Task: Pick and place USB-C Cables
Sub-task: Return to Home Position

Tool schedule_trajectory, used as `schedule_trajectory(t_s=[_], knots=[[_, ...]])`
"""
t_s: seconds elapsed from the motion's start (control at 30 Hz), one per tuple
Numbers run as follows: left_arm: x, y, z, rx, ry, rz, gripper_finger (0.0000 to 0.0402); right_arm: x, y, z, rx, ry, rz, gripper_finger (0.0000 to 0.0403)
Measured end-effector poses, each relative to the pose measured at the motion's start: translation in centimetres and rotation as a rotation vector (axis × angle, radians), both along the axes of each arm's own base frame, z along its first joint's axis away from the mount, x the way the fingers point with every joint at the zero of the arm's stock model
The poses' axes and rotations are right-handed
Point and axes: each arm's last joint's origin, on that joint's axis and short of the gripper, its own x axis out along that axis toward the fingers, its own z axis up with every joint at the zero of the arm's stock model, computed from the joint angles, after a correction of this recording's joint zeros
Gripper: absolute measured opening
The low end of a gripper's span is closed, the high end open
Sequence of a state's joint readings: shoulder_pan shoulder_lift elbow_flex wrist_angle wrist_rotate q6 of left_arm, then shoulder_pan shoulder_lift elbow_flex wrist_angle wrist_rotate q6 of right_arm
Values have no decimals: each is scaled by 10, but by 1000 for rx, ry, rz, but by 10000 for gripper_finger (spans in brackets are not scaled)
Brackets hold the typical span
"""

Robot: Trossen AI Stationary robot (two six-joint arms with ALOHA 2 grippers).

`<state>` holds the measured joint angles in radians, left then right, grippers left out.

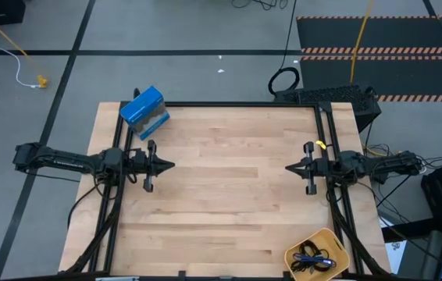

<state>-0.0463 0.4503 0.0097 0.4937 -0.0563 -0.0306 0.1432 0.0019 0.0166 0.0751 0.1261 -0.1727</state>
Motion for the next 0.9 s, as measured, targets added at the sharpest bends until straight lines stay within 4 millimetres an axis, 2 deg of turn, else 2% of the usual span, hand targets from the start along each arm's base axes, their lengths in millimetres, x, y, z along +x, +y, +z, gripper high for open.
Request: schedule_trajectory(t_s=[0.9], knots=[[0, 0, 1, 3, -4, 0, 3, 0, -1, 2, -24, -20, 19, 0]])
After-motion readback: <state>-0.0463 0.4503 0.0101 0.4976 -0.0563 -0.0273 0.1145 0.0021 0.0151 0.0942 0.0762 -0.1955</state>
